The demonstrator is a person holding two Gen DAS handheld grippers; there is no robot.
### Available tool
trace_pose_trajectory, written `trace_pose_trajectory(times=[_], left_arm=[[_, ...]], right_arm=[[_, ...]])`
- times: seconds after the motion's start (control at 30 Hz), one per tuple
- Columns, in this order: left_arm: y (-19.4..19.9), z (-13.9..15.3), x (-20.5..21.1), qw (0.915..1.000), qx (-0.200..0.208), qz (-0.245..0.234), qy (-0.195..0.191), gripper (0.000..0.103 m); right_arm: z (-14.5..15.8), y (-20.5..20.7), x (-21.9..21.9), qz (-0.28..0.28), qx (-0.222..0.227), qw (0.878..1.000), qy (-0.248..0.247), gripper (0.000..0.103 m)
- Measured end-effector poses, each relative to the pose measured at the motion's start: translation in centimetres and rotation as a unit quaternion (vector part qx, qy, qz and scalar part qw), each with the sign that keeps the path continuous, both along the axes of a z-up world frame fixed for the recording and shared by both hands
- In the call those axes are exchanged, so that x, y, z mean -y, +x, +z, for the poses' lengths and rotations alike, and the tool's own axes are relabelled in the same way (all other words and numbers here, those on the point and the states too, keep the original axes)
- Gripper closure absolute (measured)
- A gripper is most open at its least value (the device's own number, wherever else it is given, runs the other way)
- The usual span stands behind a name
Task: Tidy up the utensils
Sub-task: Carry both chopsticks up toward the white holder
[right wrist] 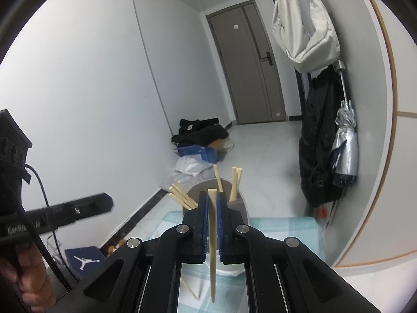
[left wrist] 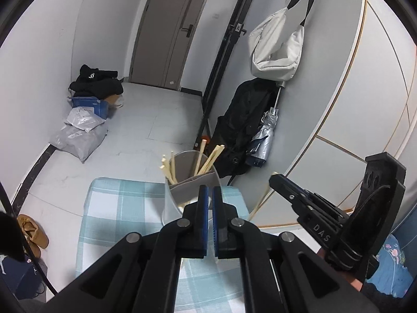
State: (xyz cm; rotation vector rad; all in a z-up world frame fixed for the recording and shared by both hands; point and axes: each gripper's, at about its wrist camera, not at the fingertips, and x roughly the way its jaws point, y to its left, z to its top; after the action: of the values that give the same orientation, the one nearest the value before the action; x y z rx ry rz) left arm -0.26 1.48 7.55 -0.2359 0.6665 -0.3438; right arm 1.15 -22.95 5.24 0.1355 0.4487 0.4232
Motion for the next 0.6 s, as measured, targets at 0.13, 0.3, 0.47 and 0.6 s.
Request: trace_pose_trajectory(times=[0.13,0.3,0.47,0.6], left_arm=[[0.9,-0.6,-0.5,0.9997,-0.023,-0.002,0.002,0.103],[2.6,-3.9,-1.5,0.9971,-0.075,0.005,-0.012,0.099],[3.8,-8.8,-0.4,0.9895,-0.144,-0.009,0.0,0.068],[3.5,-12.2,1.8,0.9817,-0.186,-0.036,0.021,0.058]], right_arm=[[-0.5,0.4,0.4,0.002,-0.01,1.0,0.004,0.098],[-1.2,0.6,1.3,-0.002,-0.017,1.0,0.013,0.098],[-2.9,0.9,3.2,-0.021,-0.039,0.999,0.031,0.097],[-4.4,1.0,5.2,-0.04,-0.068,0.996,0.044,0.097]])
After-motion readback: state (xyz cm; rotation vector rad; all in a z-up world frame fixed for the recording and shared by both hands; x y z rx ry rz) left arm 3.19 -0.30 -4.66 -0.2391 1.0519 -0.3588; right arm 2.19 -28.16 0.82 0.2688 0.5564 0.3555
